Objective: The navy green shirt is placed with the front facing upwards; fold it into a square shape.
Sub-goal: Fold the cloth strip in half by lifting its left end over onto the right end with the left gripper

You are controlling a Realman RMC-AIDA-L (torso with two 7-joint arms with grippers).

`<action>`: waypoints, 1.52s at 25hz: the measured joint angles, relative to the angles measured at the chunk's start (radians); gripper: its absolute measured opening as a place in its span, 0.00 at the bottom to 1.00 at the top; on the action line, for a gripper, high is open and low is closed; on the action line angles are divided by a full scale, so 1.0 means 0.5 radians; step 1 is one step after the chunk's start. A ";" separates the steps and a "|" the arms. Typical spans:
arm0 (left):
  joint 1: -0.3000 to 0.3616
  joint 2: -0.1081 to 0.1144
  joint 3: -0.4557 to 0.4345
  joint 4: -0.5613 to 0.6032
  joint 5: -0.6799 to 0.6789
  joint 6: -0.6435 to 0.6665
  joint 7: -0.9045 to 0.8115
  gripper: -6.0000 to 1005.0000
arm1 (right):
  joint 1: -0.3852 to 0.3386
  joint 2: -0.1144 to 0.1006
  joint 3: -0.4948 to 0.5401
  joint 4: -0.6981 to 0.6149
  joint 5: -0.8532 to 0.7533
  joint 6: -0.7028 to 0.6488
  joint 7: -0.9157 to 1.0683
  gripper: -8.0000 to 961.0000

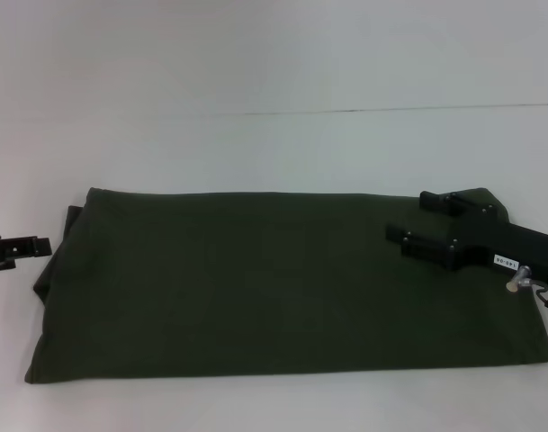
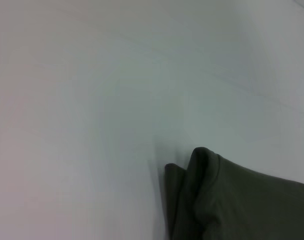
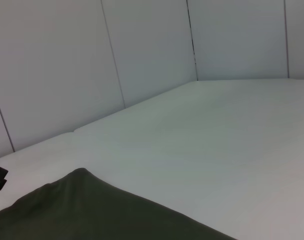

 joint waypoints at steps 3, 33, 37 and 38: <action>-0.011 -0.001 0.005 -0.004 0.020 0.003 -0.028 0.72 | 0.001 0.001 0.000 0.003 0.000 0.000 0.000 0.92; -0.002 -0.060 0.086 -0.107 0.028 -0.203 0.081 0.76 | 0.030 -0.001 0.013 0.051 0.000 0.039 -0.003 0.92; 0.002 -0.063 0.100 -0.108 0.030 -0.214 0.081 0.77 | 0.034 -0.001 0.014 0.051 0.000 0.042 -0.003 0.92; 0.002 -0.063 0.103 -0.112 0.030 -0.221 0.081 0.77 | 0.035 -0.001 0.014 0.051 0.000 0.042 -0.003 0.92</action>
